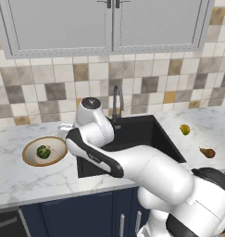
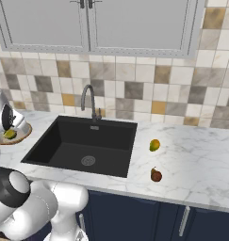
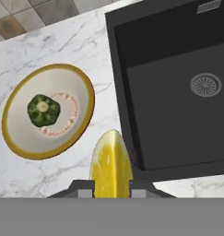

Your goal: There is a mixed pile of frozen fruits and vegetables on the counter. Locate all the frozen vegetables and place the items in a bowl on the counter. Take all the frozen fruits and defrost them in a running sink.

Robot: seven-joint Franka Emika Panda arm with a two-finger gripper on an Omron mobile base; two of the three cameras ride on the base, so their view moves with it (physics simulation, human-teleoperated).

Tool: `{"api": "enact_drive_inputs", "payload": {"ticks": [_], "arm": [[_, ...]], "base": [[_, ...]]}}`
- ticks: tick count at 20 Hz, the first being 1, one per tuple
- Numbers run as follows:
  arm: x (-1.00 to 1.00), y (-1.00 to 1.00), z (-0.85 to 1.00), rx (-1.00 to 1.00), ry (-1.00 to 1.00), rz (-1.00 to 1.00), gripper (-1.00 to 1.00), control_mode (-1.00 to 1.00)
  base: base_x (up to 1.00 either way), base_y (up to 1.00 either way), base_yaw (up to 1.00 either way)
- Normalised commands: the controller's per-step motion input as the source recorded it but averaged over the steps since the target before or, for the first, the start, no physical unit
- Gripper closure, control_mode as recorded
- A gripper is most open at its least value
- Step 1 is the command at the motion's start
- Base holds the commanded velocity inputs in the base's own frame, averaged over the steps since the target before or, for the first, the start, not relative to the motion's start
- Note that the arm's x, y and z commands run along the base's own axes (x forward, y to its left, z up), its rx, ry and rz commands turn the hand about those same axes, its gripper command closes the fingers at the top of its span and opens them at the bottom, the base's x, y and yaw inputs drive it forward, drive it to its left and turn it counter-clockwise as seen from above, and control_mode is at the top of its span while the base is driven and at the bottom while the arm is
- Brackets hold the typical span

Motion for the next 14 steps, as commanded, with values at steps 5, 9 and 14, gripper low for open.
{"api": "enact_drive_inputs", "payload": {"ticks": [5,9,14], "arm": [[0.32,0.32,0.00,0.00,0.00,0.00,1.00,-1.00],[0.40,0.29,-0.07,0.00,0.00,0.00,1.00,-1.00],[0.41,0.29,-0.23,0.00,0.02,0.00,1.00,-1.00]], "base": [[0.00,0.00,0.00],[0.00,0.00,0.00],[0.00,0.00,0.00]]}}
